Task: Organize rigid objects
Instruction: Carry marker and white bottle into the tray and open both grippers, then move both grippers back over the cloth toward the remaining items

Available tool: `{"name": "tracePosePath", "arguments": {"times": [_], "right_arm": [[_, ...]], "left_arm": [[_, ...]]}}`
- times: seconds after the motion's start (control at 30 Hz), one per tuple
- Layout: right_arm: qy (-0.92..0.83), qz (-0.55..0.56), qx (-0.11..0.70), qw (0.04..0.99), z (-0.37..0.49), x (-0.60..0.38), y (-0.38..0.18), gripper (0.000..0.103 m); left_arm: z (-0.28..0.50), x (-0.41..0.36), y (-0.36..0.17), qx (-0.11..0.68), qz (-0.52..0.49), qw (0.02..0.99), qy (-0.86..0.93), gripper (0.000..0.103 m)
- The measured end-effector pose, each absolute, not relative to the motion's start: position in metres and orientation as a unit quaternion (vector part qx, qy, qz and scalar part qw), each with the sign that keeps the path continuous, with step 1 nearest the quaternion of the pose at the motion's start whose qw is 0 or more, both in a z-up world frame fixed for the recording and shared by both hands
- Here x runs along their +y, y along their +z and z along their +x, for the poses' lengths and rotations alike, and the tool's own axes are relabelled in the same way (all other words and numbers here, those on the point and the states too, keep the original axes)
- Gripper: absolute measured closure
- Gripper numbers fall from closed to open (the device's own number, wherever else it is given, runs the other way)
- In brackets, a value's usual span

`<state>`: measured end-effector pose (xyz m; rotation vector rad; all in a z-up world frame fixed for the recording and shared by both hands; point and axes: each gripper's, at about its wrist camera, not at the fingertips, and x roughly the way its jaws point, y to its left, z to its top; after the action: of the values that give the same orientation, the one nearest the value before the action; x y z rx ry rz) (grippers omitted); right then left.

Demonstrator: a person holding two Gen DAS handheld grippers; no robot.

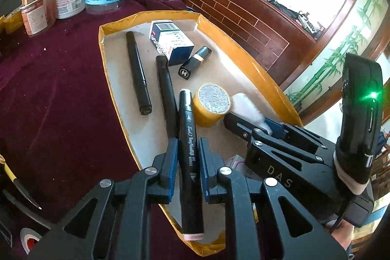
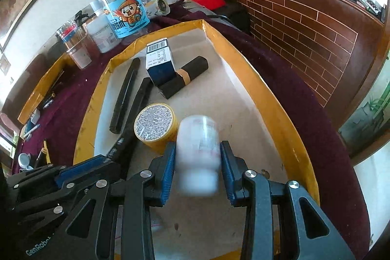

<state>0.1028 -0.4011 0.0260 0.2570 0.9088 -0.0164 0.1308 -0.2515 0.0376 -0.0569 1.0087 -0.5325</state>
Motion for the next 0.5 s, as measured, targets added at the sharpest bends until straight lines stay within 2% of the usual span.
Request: {"name": "tracePosePath", "arguments": {"times": [0.1, 0.3, 0.37, 0.5], "right_arm": [[-0.01, 0.122, 0.432, 0.893, 0.097, -0.4, 0.03, 0.07], [-0.013, 0.135, 0.408, 0.903, 0.072, -0.4, 0.046, 0.07], [-0.006, 0.146, 0.397, 0.906, 0.063, -0.401, 0.054, 0.07], [0.001, 0.148, 0.377, 0.914, 0.049, -0.396, 0.071, 0.07]], "left_arm": [[0.129, -0.25, 0.038, 0.479, -0.038, 0.838, -0.26, 0.075], [0.122, -0.249, 0.046, 0.477, -0.047, 0.837, -0.264, 0.066], [0.119, -0.247, 0.049, 0.477, -0.051, 0.837, -0.262, 0.059], [0.113, -0.239, 0.058, 0.473, -0.053, 0.841, -0.255, 0.057]]}}
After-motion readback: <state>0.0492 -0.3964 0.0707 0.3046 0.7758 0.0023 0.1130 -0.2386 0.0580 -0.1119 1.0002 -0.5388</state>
